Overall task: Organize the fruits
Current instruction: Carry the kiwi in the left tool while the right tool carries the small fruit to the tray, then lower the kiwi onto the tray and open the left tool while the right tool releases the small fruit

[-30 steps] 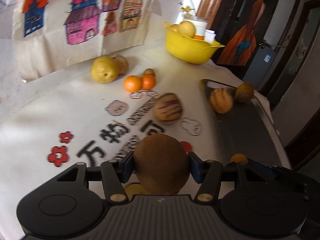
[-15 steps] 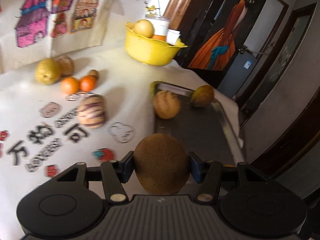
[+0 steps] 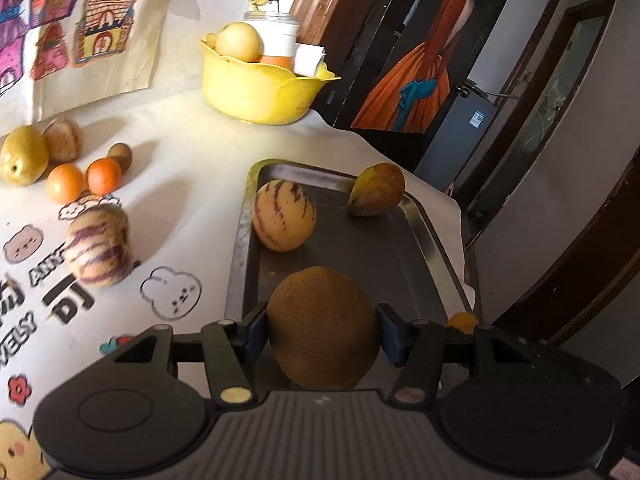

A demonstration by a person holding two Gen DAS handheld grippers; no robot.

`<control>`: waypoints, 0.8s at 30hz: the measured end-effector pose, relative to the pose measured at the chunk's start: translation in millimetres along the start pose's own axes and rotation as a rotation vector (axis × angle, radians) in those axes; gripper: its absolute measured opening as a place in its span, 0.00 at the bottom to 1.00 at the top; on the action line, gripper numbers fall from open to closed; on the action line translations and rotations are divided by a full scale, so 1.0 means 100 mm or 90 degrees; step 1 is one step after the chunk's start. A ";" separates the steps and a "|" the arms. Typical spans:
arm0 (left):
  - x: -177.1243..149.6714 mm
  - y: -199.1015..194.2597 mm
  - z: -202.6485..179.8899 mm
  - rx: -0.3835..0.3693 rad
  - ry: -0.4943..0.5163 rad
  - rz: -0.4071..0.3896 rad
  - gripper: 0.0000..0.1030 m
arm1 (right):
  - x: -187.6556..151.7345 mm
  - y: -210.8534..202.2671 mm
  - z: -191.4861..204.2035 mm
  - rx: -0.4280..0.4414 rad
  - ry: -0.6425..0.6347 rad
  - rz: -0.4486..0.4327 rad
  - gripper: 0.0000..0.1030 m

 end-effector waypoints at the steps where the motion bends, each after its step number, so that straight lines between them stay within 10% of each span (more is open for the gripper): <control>1: 0.01 0.03 0.00 -0.001 0.002 0.001 0.59 | 0.02 0.04 -0.03 -0.001 -0.004 0.000 0.30; 24: -0.07 0.26 0.07 0.006 0.020 -0.002 0.59 | 0.02 0.74 -0.20 0.030 -0.032 0.045 0.29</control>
Point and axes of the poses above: each gripper's, at about its wrist camera, not at the fingertips, and y roughly the way its jaws point, z to its left, x to its top, the point moved 9 cm from there along y, roughly the way its jaws point, and after that the axes turned 14 degrees about -z, right-handed, at the moved point
